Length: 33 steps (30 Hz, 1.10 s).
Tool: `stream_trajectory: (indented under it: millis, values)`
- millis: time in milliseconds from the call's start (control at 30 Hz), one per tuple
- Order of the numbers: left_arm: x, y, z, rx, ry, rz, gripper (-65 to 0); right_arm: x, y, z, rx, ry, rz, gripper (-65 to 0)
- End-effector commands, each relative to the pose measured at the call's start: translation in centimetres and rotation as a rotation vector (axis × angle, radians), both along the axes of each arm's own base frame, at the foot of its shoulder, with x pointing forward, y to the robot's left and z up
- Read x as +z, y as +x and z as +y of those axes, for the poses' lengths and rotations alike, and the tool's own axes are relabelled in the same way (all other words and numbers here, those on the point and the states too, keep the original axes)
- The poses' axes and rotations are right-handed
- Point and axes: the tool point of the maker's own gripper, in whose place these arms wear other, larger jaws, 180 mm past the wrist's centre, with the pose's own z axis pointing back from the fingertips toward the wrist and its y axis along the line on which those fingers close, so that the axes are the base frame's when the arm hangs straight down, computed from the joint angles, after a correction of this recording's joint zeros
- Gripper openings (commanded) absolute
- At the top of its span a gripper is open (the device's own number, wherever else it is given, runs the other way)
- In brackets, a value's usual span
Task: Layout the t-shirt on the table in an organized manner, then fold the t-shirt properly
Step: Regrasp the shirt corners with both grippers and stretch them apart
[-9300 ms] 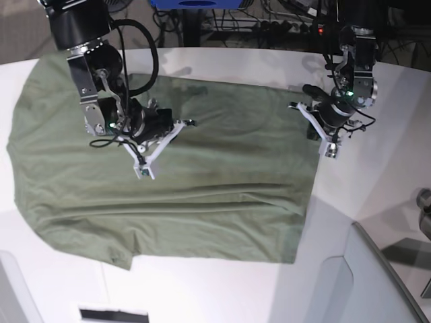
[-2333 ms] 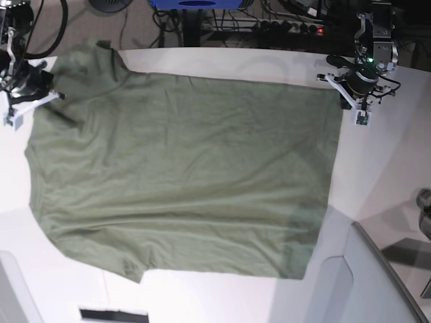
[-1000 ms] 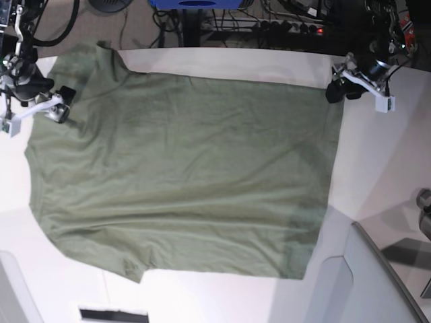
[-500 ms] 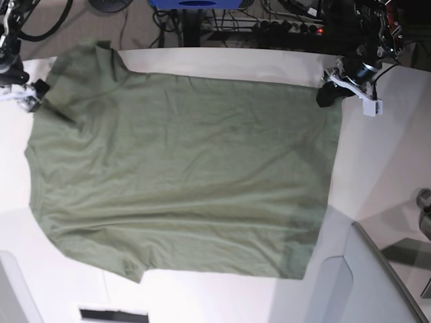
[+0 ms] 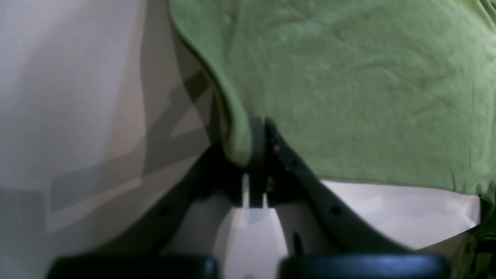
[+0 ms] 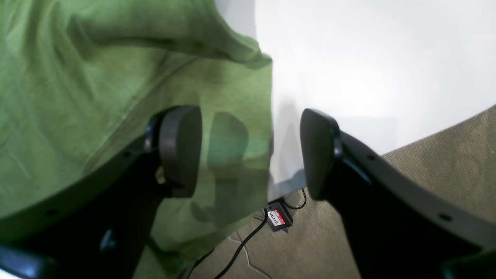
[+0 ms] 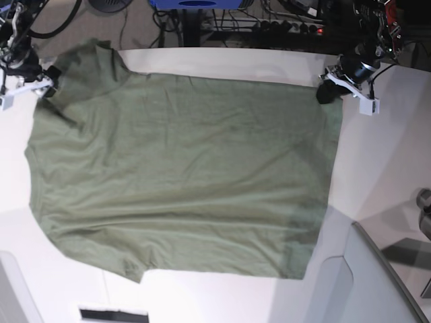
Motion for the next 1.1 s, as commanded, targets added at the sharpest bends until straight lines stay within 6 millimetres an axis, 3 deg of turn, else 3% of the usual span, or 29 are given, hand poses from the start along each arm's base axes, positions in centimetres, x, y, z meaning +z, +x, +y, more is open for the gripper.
stream_trajectory:
  millis: [0,267,333,467,500,633,700,833,1067]
  values:
    - [-0.9,-1.5,0.3,-0.03,0.033,0.077,-65.0,0.3,0.2,-0.7,-0.001,-0.014,-0.016,-26.7]
    - [-0.9,-1.6,0.4,-0.028,0.034,0.078,-65.0,-1.9,0.8,1.4,0.105,0.075,-0.01,-28.4]
    - [-1.0,-1.6,0.4,-0.028,0.034,0.079,-65.0,-2.1,0.9,1.8,0.132,0.088,-0.016,-35.6]
    - [-1.0,-1.7,0.4,-0.027,0.034,0.082,-65.0,-2.2,0.5,2.6,0.157,0.114,0.018,-57.6]
    - [-1.0,-1.7,0.4,-0.027,0.034,0.082,-65.0,-2.3,0.3,2.7,0.16,0.121,0.03,-59.0]
    - [-1.0,-1.8,0.4,-0.028,0.035,0.082,-65.0,-2.4,0.1,2.8,0.163,0.125,0.041,-59.4]
    - [-0.9,-1.7,0.5,-0.03,0.039,0.081,-65.0,-2.4,-0.2,2.7,0.164,0.124,0.048,-62.7]
    - [0.6,-1.2,1.0,-0.059,0.078,0.046,-65.0,-2.5,-0.5,2.5,0.165,0.117,0.058,-64.5]
    - [3.0,-0.4,1.7,-0.071,0.15,0.003,-65.0,0.5,-0.2,1.7,0.24,0.059,0.075,-64.5]
